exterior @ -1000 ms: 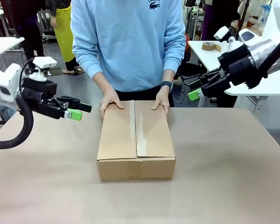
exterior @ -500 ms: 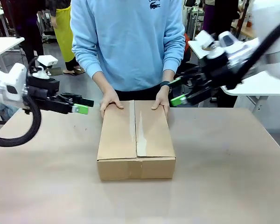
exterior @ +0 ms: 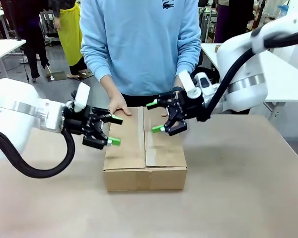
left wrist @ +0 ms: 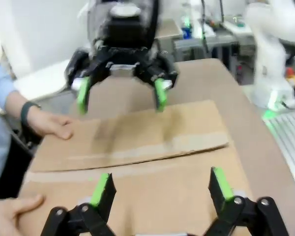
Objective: Pack the gift set into the box.
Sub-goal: Press and hold the closed box until the human finishes sealing it.
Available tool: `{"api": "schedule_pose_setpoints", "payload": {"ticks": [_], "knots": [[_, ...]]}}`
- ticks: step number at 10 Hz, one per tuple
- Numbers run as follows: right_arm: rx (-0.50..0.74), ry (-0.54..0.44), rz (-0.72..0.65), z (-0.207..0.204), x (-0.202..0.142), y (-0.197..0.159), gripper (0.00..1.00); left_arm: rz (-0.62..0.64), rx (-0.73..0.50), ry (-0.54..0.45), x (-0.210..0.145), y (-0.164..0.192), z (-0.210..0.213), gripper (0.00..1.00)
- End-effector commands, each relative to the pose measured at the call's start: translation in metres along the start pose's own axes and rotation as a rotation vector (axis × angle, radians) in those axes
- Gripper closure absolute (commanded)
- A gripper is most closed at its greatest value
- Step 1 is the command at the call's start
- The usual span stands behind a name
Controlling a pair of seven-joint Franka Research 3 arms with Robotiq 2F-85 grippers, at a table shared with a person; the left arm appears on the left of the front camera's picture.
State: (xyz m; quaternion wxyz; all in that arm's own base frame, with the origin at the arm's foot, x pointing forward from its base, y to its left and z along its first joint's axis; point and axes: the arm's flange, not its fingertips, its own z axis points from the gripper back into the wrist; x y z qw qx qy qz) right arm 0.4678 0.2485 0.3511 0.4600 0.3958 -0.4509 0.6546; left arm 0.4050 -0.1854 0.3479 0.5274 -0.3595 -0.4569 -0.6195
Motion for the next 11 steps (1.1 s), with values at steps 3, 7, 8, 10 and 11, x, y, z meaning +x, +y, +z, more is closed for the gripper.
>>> {"api": "schedule_pose_setpoints", "payload": {"ticks": [3, 7, 8, 10, 11], "knots": [[-0.012, 0.038, -0.145, 0.018, -0.013, 0.0, 0.0, -0.007, -0.076, 0.026, -0.025, 0.012, -0.024, 0.0], [0.005, 0.161, -0.219, 0.033, -0.043, 0.011, 0.0, 0.071, -0.053, 0.081, -0.042, 0.028, -0.035, 0.0], [0.005, 0.171, -0.222, 0.034, -0.048, 0.013, 0.0, 0.082, -0.036, 0.091, -0.045, 0.03, -0.034, 0.0], [0.014, 0.174, -0.229, 0.032, -0.053, 0.012, 0.0, 0.085, -0.041, 0.115, -0.048, 0.032, -0.025, 0.0], [0.017, 0.17, -0.234, 0.033, -0.054, 0.011, 0.0, 0.073, -0.077, 0.117, -0.05, 0.031, -0.019, 0.0]]}}
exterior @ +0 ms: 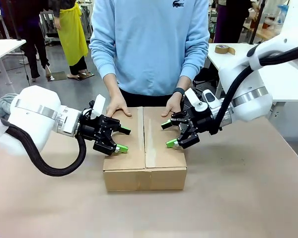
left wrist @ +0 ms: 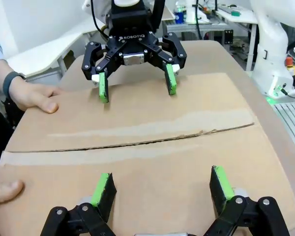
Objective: Pack the gift set into the box.
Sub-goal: Press and hold the closed box until the human finishes sealing it.
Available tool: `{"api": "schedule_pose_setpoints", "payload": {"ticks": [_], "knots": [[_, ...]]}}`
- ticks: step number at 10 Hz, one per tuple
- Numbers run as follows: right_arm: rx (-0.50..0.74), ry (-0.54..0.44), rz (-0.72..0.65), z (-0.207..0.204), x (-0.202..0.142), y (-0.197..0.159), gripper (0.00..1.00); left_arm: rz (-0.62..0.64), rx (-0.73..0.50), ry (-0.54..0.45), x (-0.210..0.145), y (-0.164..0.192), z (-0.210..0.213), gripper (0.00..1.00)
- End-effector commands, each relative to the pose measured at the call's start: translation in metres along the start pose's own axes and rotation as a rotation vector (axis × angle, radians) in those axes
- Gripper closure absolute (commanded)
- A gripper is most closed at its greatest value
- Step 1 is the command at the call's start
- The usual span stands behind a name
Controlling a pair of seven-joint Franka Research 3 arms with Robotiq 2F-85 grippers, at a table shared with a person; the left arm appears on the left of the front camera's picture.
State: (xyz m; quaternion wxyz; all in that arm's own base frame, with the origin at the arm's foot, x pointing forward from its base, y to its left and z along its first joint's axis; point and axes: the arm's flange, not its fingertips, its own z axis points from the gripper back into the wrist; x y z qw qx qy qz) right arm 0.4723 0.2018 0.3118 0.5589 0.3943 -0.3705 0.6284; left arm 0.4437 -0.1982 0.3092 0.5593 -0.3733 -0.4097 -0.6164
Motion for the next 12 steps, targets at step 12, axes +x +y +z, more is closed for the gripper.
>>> {"api": "schedule_pose_setpoints", "payload": {"ticks": [12], "knots": [[0.0, 0.0, 0.0, 0.0, 0.0, 0.0, 0.0, -0.025, -0.038, 0.014, -0.004, 0.003, 0.015, 0.0]]}}
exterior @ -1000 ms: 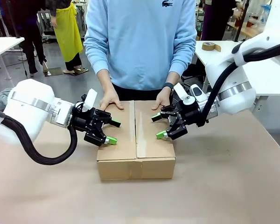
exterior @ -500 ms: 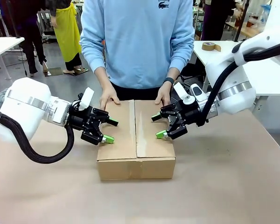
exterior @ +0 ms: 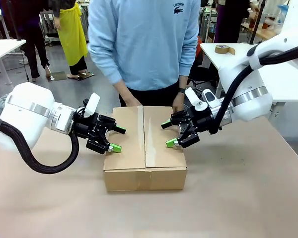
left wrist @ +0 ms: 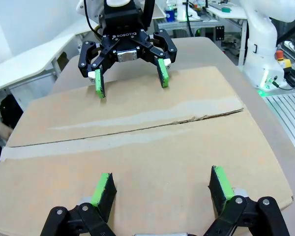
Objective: Pack the gift set into the box.
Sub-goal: Press and hold the closed box until the human finishes sealing it.
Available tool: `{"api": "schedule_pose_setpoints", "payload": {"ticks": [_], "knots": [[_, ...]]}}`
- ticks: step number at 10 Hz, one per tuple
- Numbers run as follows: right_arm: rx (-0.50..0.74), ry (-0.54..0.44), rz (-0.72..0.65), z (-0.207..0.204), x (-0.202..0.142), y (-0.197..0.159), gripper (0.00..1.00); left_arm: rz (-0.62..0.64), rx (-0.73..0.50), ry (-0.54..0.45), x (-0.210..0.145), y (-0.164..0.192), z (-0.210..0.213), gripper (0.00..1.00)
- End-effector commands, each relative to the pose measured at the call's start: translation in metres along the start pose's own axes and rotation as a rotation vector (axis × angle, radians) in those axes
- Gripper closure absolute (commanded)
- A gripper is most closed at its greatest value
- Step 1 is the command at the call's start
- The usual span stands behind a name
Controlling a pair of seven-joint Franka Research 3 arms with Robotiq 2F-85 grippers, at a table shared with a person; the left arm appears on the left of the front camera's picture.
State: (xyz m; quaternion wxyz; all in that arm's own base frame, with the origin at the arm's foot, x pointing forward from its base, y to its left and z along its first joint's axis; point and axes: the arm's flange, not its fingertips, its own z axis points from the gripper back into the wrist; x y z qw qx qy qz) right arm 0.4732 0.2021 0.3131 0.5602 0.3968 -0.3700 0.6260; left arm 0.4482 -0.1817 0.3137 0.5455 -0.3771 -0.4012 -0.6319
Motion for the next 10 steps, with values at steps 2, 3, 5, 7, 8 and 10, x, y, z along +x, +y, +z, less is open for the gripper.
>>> {"api": "schedule_pose_setpoints", "payload": {"ticks": [2, 3, 5, 7, 8, 10], "knots": [[-0.001, 0.003, 0.006, -0.0004, -0.0012, 0.001, 0.0, 0.0, -0.001, 0.009, -0.0008, -0.0015, -0.0021, 0.0], [-0.001, 0.003, 0.006, -0.0004, -0.0012, 0.001, 0.0, 0.0, -0.001, 0.009, -0.0008, -0.0015, -0.0021, 0.0], [-0.001, 0.003, 0.006, -0.0004, -0.0012, 0.001, 0.0, 0.0, -0.001, 0.009, -0.0008, -0.0015, -0.0021, 0.0], [-0.001, 0.003, 0.006, -0.0004, -0.0012, 0.001, 0.0, 0.0, -0.001, 0.009, -0.0008, -0.0015, -0.0021, 0.0], [-0.001, 0.003, 0.006, -0.0004, -0.0012, 0.001, 0.0, 0.0, -0.001, 0.009, -0.0008, -0.0015, -0.0021, 0.0], [-0.001, 0.003, 0.006, -0.0004, -0.0012, 0.001, 0.0, 0.0, -0.001, 0.009, -0.0008, -0.0015, -0.0021, 0.0]]}}
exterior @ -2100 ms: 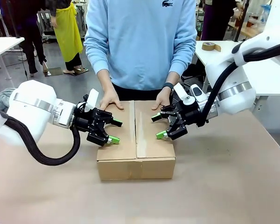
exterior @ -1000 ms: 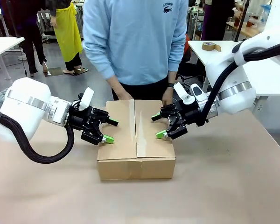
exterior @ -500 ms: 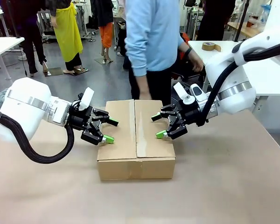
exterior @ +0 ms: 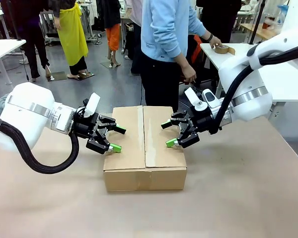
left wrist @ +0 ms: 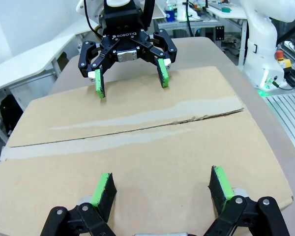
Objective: Pack the gift set into the box.
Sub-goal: Press and hold the closed box until the human finishes sealing it.
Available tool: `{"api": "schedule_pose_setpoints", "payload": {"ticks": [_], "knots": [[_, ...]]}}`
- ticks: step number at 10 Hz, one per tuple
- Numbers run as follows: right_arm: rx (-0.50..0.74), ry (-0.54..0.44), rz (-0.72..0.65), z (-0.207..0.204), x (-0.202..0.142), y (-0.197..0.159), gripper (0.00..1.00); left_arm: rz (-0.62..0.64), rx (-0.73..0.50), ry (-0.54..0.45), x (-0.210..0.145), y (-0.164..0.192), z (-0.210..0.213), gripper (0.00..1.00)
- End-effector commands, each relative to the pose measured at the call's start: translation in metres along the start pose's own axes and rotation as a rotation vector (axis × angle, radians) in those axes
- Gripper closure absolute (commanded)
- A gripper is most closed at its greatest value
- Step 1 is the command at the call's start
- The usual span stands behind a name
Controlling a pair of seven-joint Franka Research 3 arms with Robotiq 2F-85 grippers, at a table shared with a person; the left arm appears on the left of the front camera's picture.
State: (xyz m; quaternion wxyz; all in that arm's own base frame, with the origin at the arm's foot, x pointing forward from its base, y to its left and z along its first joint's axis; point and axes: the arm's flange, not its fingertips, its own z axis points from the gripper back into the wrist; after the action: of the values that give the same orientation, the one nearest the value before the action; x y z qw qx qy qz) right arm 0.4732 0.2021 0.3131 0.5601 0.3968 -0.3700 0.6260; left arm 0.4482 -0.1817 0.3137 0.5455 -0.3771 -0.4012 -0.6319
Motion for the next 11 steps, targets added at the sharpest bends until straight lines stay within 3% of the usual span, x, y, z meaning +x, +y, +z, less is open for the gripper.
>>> {"api": "schedule_pose_setpoints", "payload": {"ticks": [1, 11], "knots": [[-0.001, 0.003, 0.006, -0.0004, -0.0012, 0.001, 0.0, 0.0, -0.001, 0.009, -0.0008, -0.0015, -0.0021, 0.0], [-0.001, 0.003, 0.006, -0.0004, -0.0012, 0.001, 0.0, 0.0, -0.001, 0.009, -0.0008, -0.0015, -0.0021, 0.0]]}}
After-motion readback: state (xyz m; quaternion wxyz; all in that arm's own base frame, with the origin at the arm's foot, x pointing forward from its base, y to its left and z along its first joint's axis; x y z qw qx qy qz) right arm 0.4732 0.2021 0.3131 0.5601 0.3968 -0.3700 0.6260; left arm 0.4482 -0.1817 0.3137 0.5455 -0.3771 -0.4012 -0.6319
